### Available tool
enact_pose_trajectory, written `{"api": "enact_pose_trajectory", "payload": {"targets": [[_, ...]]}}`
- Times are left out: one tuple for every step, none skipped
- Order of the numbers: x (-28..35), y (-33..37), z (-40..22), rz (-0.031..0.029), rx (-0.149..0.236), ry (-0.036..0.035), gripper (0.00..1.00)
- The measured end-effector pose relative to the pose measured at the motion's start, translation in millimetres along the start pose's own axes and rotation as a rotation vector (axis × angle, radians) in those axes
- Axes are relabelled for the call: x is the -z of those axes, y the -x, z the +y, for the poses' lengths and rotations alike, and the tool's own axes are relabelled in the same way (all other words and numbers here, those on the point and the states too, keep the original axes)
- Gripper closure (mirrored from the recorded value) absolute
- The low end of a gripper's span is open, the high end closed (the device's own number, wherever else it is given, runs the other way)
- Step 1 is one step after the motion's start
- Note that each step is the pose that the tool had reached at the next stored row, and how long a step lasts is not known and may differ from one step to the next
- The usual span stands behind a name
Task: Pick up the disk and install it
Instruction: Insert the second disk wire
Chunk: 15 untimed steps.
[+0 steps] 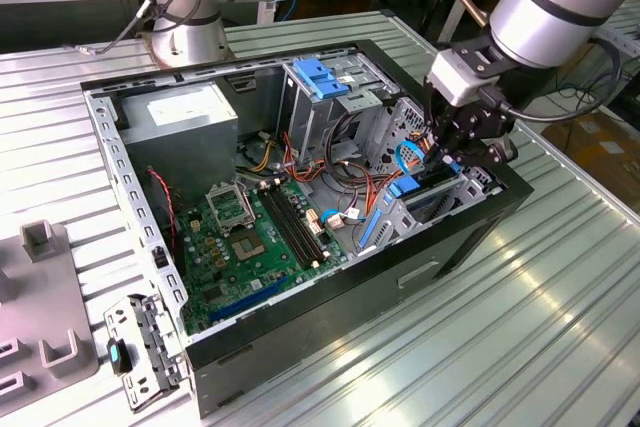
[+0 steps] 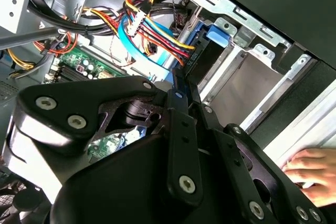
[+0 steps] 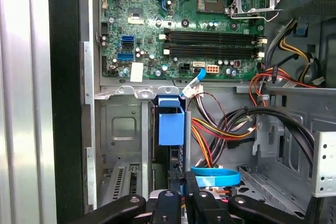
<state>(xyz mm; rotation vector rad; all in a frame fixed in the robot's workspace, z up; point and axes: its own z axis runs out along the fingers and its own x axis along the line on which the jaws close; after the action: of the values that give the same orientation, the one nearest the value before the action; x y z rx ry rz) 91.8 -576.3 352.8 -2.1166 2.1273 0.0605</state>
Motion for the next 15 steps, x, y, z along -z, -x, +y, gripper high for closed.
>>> {"api": "enact_pose_trajectory", "payload": {"targets": [[0.1, -0.8, 0.0, -0.0053, 0.000, 0.0000, 0.84], [0.3, -2.0, 0.0, -0.0100, -0.001, 0.0000, 0.84], [0.4, -3.1, 0.0, -0.0109, -0.001, 0.0000, 0.84], [0.5, -4.2, 0.0, -0.0108, -0.001, 0.0000, 0.84], [0.5, -5.0, 0.0, -0.0108, -0.001, 0.0000, 0.84], [0.5, -5.5, 0.0, -0.0108, -0.001, 0.0001, 0.84], [0.4, -5.6, 0.0, -0.0110, -0.001, 0.0000, 0.84], [0.3, -5.6, 0.0, -0.0117, -0.001, 0.0000, 0.84], [0.1, -5.7, 0.0, -0.0132, -0.001, 0.0000, 0.84], [-0.1, -5.7, 0.0, -0.0137, -0.001, 0.0000, 0.84], [-0.3, -5.7, 0.1, -0.0142, -0.001, 0.0000, 0.84], [-0.5, -5.8, 0.1, -0.0146, -0.001, 0.0000, 0.84], [-1.2, -5.8, 0.1, -0.0148, -0.001, 0.0001, 0.84], [-1.6, -5.9, 0.1, -0.0148, -0.001, 0.0000, 0.84], [-1.9, -5.8, 0.1, -0.0148, -0.001, 0.0000, 0.84]]}}
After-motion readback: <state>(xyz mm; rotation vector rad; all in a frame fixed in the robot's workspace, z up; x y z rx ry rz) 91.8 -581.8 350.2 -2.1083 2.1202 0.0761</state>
